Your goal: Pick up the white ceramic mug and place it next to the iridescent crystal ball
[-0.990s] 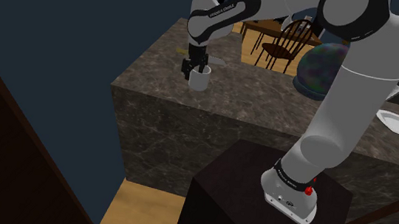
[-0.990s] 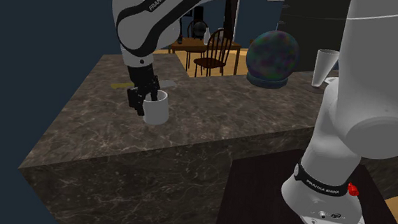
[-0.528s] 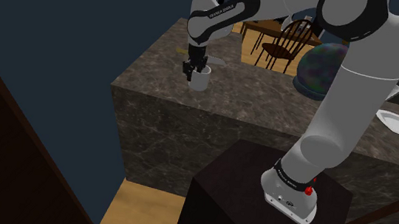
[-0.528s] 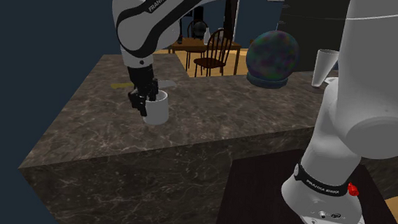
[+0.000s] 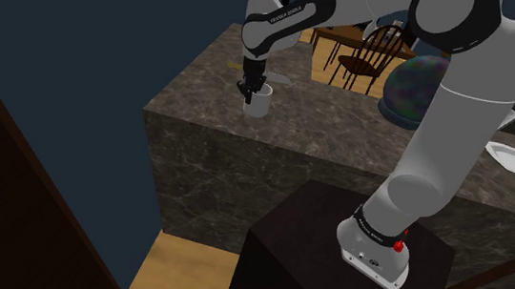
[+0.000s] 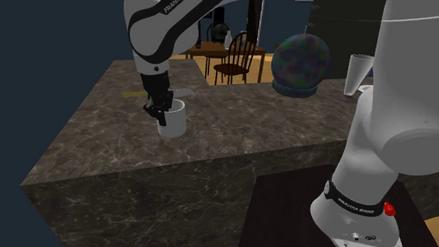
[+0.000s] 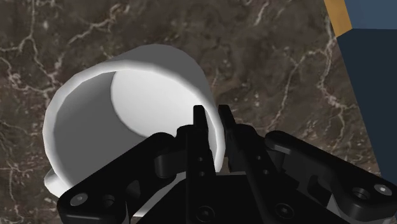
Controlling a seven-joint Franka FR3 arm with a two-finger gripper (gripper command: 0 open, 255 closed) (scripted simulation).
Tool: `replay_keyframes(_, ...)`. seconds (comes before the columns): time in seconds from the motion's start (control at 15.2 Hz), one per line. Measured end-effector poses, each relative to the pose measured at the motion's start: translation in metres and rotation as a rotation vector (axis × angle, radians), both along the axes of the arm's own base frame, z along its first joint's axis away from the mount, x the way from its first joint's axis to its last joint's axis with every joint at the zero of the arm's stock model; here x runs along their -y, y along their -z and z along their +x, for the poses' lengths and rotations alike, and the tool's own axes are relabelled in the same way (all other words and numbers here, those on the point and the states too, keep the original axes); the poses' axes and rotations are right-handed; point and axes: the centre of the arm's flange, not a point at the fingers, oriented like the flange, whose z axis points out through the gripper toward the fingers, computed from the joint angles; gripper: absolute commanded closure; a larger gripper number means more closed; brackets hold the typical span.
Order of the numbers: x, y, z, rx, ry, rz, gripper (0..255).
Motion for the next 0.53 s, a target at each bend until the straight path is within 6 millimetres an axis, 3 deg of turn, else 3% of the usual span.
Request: replay_keyframes(0.53,0.000,-0.032,0.000,0.000,0.000,0.000,255)
